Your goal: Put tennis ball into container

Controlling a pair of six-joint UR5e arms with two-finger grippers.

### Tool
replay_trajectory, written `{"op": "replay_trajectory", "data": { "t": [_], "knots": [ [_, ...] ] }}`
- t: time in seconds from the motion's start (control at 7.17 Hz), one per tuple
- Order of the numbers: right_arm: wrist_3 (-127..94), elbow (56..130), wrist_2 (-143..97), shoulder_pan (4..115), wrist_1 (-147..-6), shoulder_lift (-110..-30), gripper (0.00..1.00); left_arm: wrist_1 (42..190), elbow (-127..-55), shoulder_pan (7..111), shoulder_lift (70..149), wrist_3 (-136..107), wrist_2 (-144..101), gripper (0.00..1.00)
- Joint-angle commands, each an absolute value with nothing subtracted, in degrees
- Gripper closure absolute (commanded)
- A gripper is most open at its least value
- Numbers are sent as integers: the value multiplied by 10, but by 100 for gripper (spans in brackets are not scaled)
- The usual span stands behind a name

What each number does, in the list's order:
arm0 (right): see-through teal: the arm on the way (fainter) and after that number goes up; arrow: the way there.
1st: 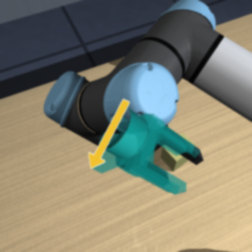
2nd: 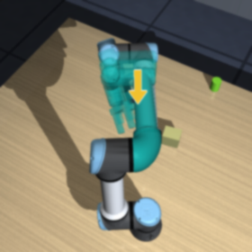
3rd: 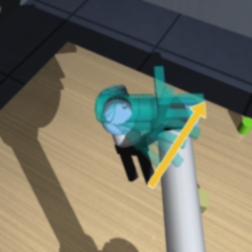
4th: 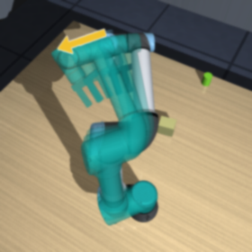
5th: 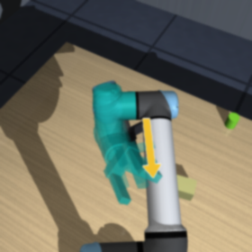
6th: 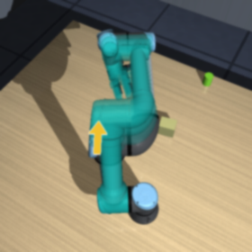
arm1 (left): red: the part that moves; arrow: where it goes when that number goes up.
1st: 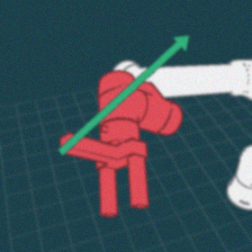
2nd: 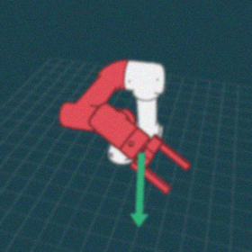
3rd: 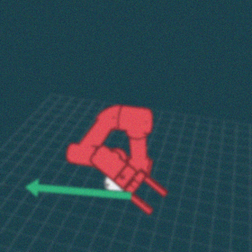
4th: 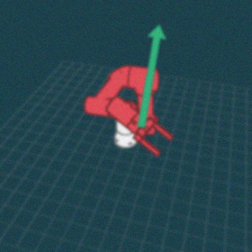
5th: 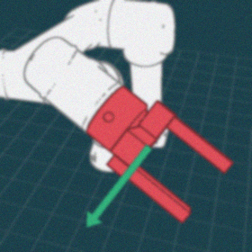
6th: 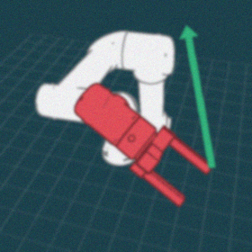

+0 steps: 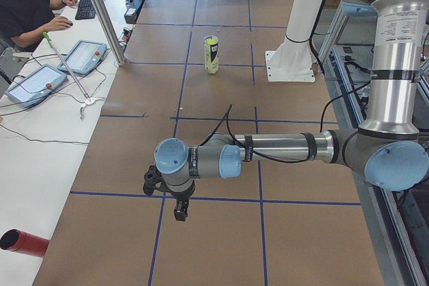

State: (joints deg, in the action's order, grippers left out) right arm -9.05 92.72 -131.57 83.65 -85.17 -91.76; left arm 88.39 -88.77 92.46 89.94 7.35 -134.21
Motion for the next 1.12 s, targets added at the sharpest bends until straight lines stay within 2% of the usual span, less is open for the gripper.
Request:
{"op": "replay_trajectory", "data": {
  "t": [0.0, 0.98],
  "knots": [
    [-91, 927, -1316, 837, -852, -918, 0, 854, -912, 925, 899, 60, -1343, 0],
    [-91, 927, -1316, 837, -852, -918, 0, 844, -912, 925, 898, 61, -1345, 0]
  ]
}}
